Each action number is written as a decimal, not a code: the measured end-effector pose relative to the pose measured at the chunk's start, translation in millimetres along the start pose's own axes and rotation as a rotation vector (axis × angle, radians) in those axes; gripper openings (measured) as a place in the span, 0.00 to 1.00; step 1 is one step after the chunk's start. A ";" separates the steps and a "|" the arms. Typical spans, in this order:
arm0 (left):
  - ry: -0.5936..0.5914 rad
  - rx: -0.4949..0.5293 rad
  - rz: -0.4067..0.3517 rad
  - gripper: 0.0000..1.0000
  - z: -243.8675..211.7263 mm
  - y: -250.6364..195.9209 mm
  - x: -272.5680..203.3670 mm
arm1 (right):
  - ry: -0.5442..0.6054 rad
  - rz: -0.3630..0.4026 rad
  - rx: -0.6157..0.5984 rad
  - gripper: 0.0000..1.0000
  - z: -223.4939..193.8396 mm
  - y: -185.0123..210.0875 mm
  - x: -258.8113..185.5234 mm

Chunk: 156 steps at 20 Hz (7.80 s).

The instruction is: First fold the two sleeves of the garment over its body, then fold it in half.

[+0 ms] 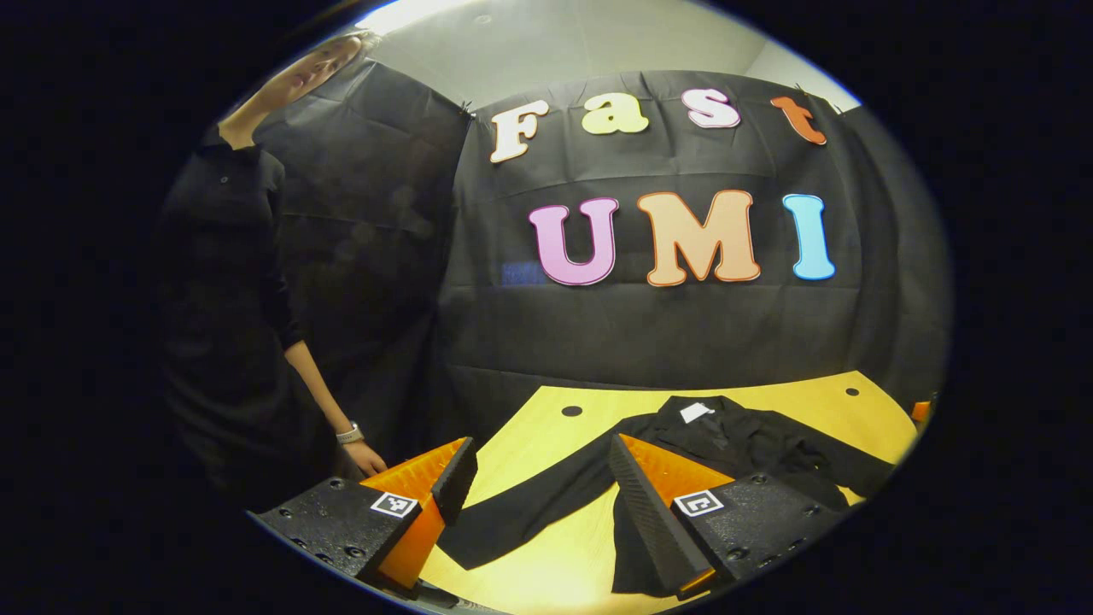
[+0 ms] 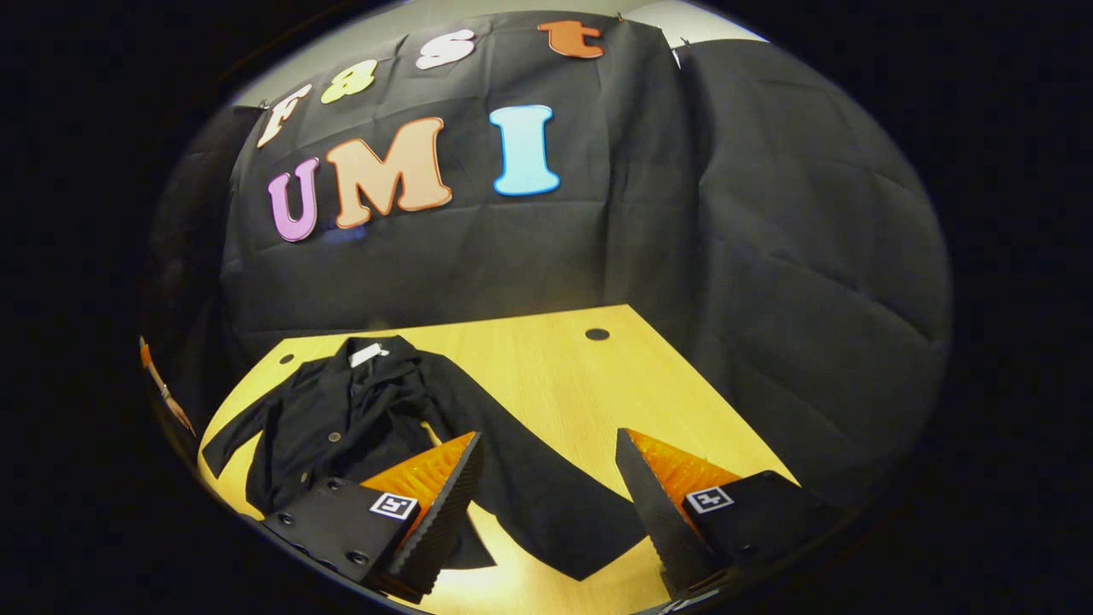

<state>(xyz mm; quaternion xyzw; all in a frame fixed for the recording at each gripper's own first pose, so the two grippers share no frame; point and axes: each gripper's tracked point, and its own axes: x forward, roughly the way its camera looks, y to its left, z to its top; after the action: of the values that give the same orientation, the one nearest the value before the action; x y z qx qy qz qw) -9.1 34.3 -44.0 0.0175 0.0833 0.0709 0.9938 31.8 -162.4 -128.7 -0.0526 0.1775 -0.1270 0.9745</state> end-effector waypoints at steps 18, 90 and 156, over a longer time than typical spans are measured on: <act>0.013 0.054 0.008 0.95 -2.8 -6.6 4.7 | 0.370 -0.050 -0.042 0.98 -128.8 -52.4 77.3; 0.067 -0.040 -0.182 0.95 -41.9 -3.0 37.3 | 0.233 -0.069 -0.137 0.02 -1.3 15.5 71.6; 0.301 -0.218 -0.204 0.95 -152.7 44.9 61.9 | 0.189 0.567 -0.280 0.53 26.7 553.9 139.7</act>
<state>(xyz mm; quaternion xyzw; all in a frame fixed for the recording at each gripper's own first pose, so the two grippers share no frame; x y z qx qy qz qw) 19.5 91.1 -202.6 -0.1094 0.2240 -0.0195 0.9682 294.5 334.9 -232.0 -0.1225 0.2904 0.1707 0.9336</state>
